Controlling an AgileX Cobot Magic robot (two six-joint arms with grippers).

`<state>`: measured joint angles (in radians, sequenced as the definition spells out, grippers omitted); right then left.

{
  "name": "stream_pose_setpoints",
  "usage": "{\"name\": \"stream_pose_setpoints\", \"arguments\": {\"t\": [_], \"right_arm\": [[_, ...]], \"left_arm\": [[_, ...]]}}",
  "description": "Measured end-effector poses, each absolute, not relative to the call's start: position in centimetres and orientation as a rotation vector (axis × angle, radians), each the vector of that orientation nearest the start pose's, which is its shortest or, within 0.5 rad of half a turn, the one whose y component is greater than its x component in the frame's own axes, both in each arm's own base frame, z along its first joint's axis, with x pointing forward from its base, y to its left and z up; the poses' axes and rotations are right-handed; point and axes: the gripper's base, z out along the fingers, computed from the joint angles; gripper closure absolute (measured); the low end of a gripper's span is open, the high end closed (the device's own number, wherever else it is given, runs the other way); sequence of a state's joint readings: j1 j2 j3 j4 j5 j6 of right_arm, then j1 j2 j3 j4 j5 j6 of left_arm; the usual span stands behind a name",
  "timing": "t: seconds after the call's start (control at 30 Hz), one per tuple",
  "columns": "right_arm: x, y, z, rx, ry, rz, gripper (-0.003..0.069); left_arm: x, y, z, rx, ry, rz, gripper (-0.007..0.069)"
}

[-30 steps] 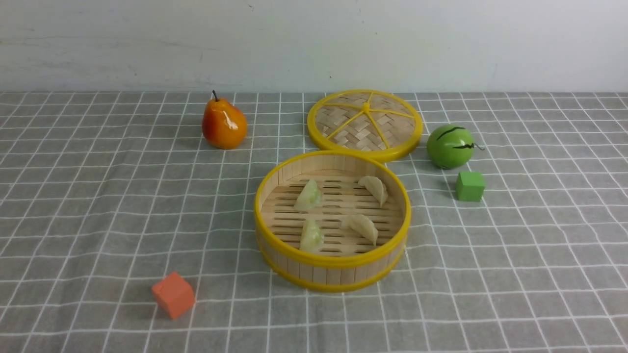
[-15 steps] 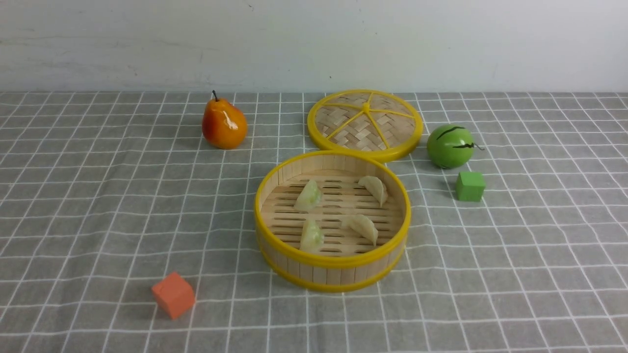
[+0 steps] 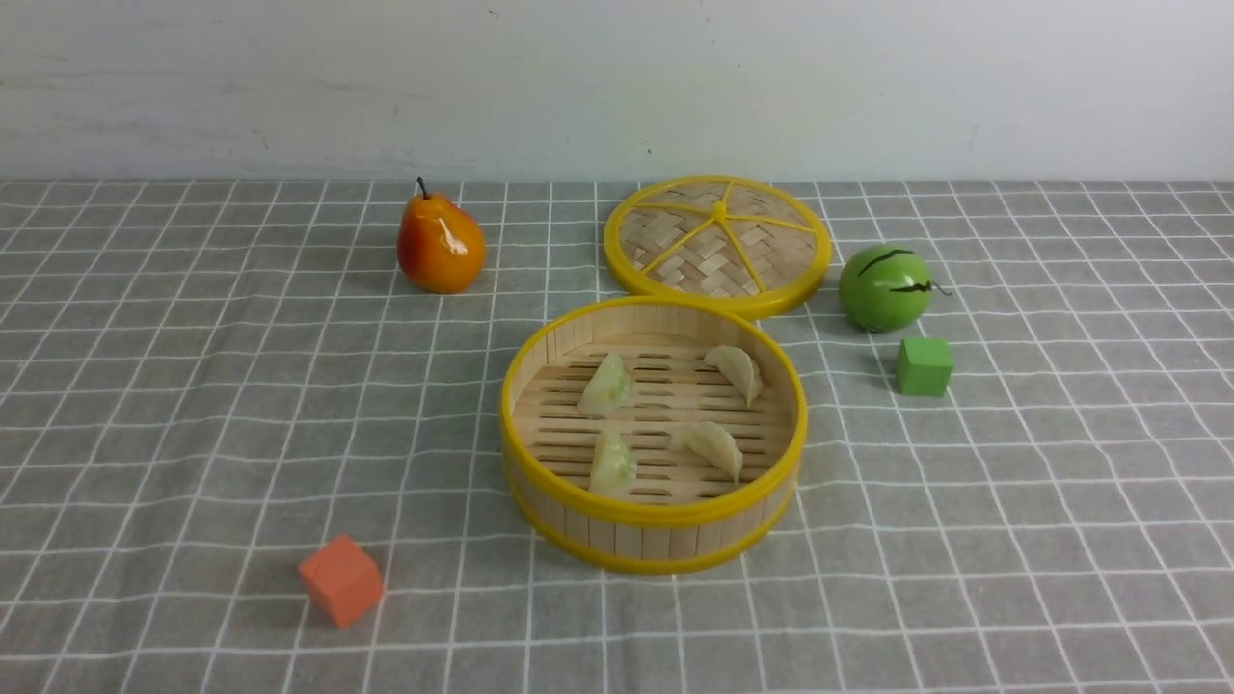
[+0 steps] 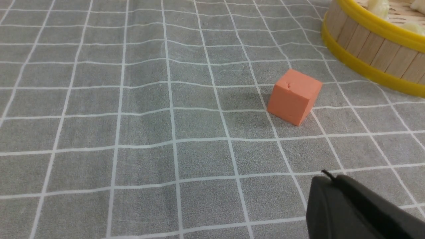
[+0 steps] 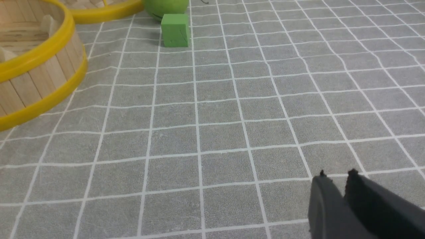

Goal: Put the dumplings into the steamer on the table with the grey tablecloth.

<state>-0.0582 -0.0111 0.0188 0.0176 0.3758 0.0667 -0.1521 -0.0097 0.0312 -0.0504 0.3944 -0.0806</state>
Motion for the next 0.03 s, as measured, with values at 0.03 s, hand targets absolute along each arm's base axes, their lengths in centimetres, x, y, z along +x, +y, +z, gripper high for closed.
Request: {"name": "stream_pose_setpoints", "arguments": {"t": [0.03], "right_arm": [[5.24, -0.25, 17.37, 0.127, 1.863, 0.023, 0.0562]], "left_arm": [[5.12, -0.96, 16.79, 0.037, 1.904, -0.208, 0.0630]]}}
